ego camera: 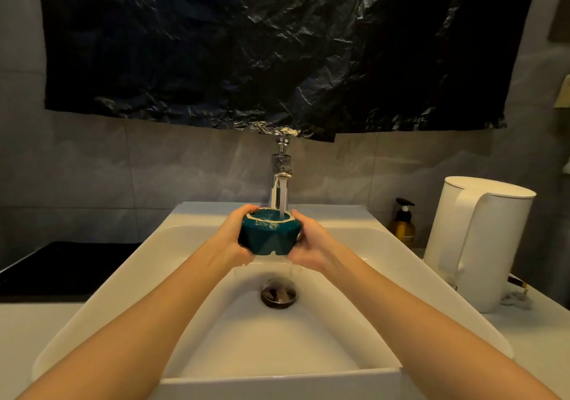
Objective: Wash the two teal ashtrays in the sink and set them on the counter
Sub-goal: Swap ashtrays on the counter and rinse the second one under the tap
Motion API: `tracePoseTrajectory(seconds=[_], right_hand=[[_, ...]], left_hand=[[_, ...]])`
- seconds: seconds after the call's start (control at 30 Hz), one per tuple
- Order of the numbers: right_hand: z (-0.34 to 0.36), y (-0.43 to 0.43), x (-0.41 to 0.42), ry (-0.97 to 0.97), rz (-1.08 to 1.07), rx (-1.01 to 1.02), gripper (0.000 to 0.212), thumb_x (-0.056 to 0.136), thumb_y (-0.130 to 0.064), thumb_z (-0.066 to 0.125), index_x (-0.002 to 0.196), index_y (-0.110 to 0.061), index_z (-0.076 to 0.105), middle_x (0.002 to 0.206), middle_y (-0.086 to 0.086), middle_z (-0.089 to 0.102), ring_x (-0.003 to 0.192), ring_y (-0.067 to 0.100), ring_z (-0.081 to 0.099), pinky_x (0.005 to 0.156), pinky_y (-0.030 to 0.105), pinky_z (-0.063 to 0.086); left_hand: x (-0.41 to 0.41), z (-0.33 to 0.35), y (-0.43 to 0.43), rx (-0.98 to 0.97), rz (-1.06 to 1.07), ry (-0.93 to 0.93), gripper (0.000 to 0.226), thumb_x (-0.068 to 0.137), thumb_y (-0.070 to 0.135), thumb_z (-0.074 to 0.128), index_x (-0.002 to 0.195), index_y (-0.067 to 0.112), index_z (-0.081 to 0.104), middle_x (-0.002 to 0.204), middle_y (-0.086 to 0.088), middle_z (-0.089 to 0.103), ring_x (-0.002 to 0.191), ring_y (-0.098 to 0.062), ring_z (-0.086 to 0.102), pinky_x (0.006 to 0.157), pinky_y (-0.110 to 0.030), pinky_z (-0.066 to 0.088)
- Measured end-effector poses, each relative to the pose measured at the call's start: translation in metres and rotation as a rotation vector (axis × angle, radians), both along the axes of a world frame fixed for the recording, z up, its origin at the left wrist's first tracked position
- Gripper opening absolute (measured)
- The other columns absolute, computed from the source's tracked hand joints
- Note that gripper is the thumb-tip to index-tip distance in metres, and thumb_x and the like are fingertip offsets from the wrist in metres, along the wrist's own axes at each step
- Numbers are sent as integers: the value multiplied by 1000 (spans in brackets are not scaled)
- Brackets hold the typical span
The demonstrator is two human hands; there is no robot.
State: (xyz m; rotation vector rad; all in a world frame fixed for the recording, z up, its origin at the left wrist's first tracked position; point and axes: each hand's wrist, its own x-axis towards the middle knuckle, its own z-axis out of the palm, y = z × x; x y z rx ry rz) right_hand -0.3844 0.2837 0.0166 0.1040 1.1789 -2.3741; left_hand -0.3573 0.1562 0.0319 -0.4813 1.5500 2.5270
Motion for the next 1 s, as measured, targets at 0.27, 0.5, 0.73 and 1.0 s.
tracePoseTrajectory(seconds=[0.27, 0.5, 0.73, 1.0], right_hand=[[8, 10, 11, 284, 200, 111, 37, 89, -18, 62, 125, -10, 55, 127, 17, 57, 118, 30, 55, 94, 38, 52], [5, 1, 13, 388, 138, 324, 21, 89, -29, 63, 107, -20, 57, 108, 8, 66, 100, 20, 61, 82, 26, 55], [2, 11, 7, 147, 78, 146, 35, 97, -35, 50, 119, -10, 59, 117, 16, 64, 110, 27, 57, 93, 33, 49], [6, 3, 3, 153, -240, 232, 18, 98, -23, 41, 100, -10, 55, 87, 13, 60, 75, 26, 57, 66, 35, 49]], left_hand=[[0, 1, -13, 72, 36, -17, 22, 80, 30, 69, 91, 13, 59, 90, -14, 64, 82, -31, 59, 70, -40, 54], [-2, 3, -8, 133, 39, -29, 41, 79, 34, 72, 108, 11, 55, 95, -16, 63, 85, -33, 61, 66, -41, 53], [-3, 2, -8, 216, -12, -58, 47, 81, 39, 70, 112, 8, 54, 104, -21, 63, 93, -39, 61, 73, -45, 54], [-8, -6, 9, -147, -199, 128, 44, 89, 46, 56, 115, 10, 56, 107, -15, 63, 95, -26, 61, 75, -33, 55]])
